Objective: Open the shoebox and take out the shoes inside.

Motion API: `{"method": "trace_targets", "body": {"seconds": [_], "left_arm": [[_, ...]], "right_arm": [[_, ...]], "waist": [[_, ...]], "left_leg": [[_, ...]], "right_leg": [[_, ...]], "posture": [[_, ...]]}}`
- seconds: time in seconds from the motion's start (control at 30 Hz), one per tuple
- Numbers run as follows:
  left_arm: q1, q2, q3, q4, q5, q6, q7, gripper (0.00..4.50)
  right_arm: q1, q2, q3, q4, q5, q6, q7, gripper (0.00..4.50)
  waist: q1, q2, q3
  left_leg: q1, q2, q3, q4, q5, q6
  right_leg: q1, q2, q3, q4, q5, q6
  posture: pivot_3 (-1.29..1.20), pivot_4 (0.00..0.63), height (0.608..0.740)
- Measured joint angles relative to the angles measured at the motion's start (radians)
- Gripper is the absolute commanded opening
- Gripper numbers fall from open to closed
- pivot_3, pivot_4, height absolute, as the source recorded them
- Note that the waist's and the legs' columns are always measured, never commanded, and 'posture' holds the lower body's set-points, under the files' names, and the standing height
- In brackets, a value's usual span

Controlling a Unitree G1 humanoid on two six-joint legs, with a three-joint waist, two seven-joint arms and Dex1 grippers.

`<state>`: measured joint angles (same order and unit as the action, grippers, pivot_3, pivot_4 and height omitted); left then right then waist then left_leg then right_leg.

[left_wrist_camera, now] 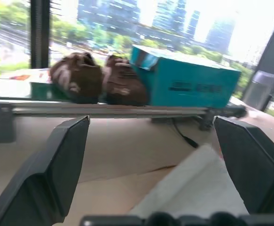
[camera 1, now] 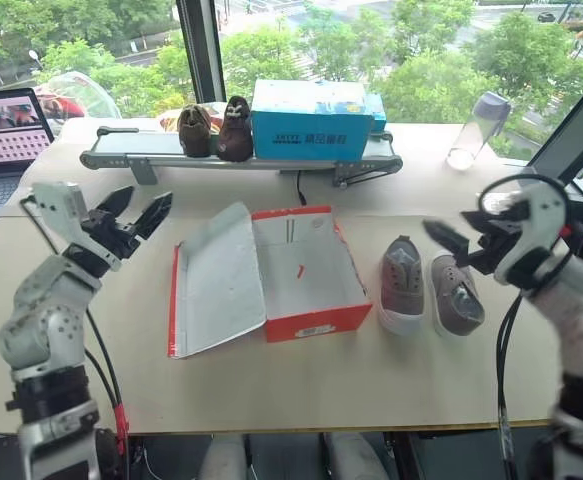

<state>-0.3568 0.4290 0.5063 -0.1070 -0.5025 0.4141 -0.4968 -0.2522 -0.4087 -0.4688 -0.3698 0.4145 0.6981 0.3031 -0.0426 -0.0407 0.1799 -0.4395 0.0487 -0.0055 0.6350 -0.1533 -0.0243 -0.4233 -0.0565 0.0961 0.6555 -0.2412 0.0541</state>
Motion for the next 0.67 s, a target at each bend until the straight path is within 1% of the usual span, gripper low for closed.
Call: {"method": "trace_targets", "body": {"seconds": [0.1, 0.17, 0.23, 0.27, 0.33, 0.37, 0.5, 0.57, 0.67], "left_arm": [[0.145, -0.052, 0.025, -0.078, 0.074, -0.076, 0.102, 4.5], [0.273, -0.135, 0.017, -0.145, 0.116, -0.098, 0.178, 4.5], [0.368, -0.18, -0.014, -0.188, 0.151, -0.112, 0.213, 4.5], [0.439, -0.205, -0.039, -0.242, 0.17, -0.129, 0.225, 4.5], [0.559, -0.263, -0.1, -0.314, 0.191, -0.156, 0.232, 4.5], [0.609, -0.285, -0.129, -0.337, 0.2, -0.17, 0.233, 4.5], [0.7, -0.318, -0.193, -0.376, 0.237, -0.227, 0.245, 4.5], [0.752, -0.35, -0.237, -0.404, 0.273, -0.262, 0.267, 4.5], [0.82, -0.399, -0.315, -0.418, 0.32, -0.288, 0.293, 4.5]], "right_arm": [[0.187, 0.109, 0.003, -0.095, -0.068, -0.086, -0.089, 4.43], [0.274, 0.164, 0.017, -0.154, -0.079, -0.127, -0.111, 4.43], [0.312, 0.164, 0.04, -0.188, -0.081, -0.154, -0.104, 4.43], [0.342, 0.164, 0.051, -0.213, -0.084, -0.177, -0.096, 4.43], [0.406, 0.169, 0.069, -0.233, -0.088, -0.209, -0.085, 4.43], [0.434, 0.177, 0.08, -0.234, -0.09, -0.223, -0.08, 4.43], [0.511, 0.193, 0.133, -0.234, -0.095, -0.249, -0.063, 4.43], [0.546, 0.197, 0.177, -0.235, -0.114, -0.275, -0.058, 4.43], [0.564, 0.235, 0.226, -0.241, -0.122, -0.3, -0.066, 4.43]], "waist": [[-0.001, 0.002, -0.001], [-0.006, 0.002, -0.002], [-0.007, 0.0, -0.003], [-0.007, 0.0, -0.005], [-0.005, -0.001, -0.008], [-0.003, -0.002, -0.008], [-0.003, -0.002, -0.008], [-0.006, 0.0, -0.01], [-0.018, 0.0, -0.014]], "left_leg": [[0.0, -0.001, 0.002, -0.002, 0.0, -0.001], [0.001, -0.001, 0.004, -0.002, -0.001, -0.002], [0.002, 0.0, 0.004, -0.001, -0.001, -0.002], [0.003, 0.001, 0.004, -0.002, -0.001, -0.002], [0.008, 0.001, 0.004, -0.003, -0.002, -0.003], [0.009, 0.001, 0.004, -0.003, -0.005, -0.009], [0.009, 0.001, 0.004, -0.003, -0.006, -0.011], [0.009, 0.001, 0.004, -0.003, -0.007, -0.011], [0.009, 0.001, 0.005, -0.003, -0.007, -0.011]], "right_leg": [[0.0, -0.002, 0.001, -0.002, 0.001, -0.002], [0.0, -0.002, 0.003, -0.002, 0.001, -0.002], [0.001, -0.002, 0.002, -0.002, 0.0, 0.0], [0.003, -0.001, 0.002, -0.006, -0.001, 0.002], [0.008, -0.002, 0.002, -0.008, -0.005, -0.004], [0.009, -0.002, 0.001, -0.009, -0.005, -0.004], [0.008, -0.003, 0.001, -0.01, -0.005, -0.006], [0.005, -0.003, 0.002, -0.014, -0.005, -0.007], [0.005, -0.004, 0.002, -0.016, -0.005, -0.007]], "posture": [[0.0, 0.15, 0.74], [0.0, 0.15, 0.74], [0.0, 0.15, 0.74], [0.0, 0.15, 0.74], [0.0, 0.15, 0.74], [0.0, 0.15, 0.74], [0.0, 0.15, 0.74], [0.0, 0.15, 0.74], [0.0, 0.15, 0.74]]}}
